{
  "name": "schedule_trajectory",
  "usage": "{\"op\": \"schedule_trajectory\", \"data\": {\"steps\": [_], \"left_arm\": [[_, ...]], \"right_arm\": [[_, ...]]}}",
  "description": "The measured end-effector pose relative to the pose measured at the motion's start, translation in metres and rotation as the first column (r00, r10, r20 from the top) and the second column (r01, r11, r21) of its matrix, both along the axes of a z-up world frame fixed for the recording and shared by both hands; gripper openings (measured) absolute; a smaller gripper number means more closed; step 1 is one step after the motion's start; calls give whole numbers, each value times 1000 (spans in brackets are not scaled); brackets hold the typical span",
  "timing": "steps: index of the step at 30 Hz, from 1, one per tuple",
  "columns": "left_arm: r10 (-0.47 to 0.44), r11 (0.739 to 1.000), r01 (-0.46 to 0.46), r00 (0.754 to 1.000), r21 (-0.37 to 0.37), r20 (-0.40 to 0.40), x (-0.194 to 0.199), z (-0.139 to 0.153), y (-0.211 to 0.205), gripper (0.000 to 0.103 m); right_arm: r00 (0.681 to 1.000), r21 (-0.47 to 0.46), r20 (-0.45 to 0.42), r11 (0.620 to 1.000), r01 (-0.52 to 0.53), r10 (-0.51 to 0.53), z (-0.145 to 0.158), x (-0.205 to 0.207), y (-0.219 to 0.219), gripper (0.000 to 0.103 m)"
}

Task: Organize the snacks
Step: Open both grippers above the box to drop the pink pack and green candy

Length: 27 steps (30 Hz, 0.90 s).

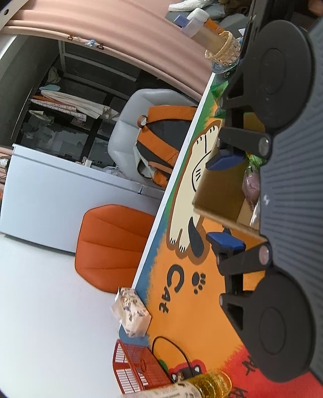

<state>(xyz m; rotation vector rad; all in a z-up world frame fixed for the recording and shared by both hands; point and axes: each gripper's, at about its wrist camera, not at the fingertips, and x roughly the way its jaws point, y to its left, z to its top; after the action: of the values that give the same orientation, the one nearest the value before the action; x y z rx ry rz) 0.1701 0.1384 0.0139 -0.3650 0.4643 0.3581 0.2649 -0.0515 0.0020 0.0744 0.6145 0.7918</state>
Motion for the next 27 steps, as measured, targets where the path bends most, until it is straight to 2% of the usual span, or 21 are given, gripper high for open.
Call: {"op": "schedule_trajectory", "data": {"steps": [13,17,27], "left_arm": [[71,997,-71,997,-26,0,-31,-4,33,59],[84,996,-84,996,-33,-4,-37,-7,38,60],[85,995,-85,996,-46,-10,-42,-13,31,64]], "right_arm": [[998,-2,-11,998,-61,61,2,-8,48,39],[996,13,-9,996,-85,85,2,-10,55,59],[998,22,-33,998,-57,57,-2,-10,31,62]]}}
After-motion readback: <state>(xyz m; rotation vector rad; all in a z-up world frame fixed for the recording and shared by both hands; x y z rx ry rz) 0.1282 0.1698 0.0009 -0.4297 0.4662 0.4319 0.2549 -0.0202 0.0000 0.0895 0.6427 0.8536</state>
